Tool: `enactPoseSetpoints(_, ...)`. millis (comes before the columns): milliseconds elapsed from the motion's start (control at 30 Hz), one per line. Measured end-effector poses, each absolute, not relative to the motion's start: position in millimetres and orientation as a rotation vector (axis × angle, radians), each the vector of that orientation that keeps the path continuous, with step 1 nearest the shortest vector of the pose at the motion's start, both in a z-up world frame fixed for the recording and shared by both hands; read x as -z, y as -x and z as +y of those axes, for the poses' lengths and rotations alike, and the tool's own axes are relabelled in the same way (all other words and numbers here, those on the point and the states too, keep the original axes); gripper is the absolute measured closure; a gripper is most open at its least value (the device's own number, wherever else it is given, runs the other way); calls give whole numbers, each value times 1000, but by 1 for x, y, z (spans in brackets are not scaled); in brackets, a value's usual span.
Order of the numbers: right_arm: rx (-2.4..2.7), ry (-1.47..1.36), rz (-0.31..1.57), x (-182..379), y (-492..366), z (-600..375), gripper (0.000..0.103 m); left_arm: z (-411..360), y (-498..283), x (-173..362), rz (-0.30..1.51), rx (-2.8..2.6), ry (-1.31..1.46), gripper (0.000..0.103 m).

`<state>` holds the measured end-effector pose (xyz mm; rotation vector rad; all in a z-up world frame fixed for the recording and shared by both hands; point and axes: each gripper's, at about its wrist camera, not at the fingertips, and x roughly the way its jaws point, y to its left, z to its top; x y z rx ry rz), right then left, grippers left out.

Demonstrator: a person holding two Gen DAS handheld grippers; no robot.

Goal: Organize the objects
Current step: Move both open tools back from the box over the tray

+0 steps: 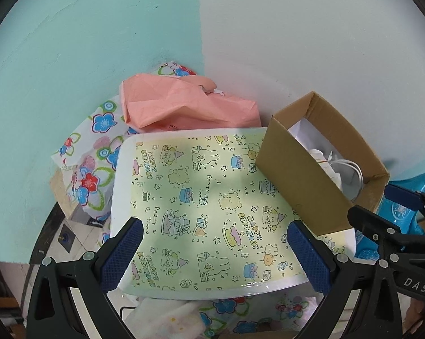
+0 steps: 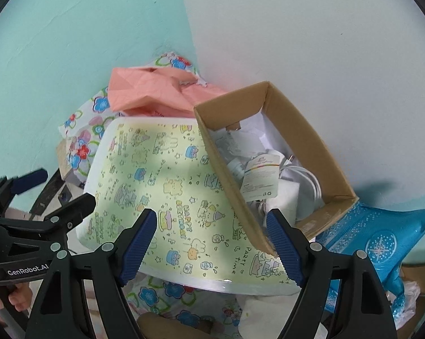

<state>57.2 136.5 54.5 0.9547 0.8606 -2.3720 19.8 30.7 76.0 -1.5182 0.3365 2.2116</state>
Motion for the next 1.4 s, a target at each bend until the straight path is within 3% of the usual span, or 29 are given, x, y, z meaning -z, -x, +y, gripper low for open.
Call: enactPoseSetpoints(1400, 2385, -890, 881, -68, -65, 117, 20, 20, -13, -88, 298, -2275, 1545, 1)
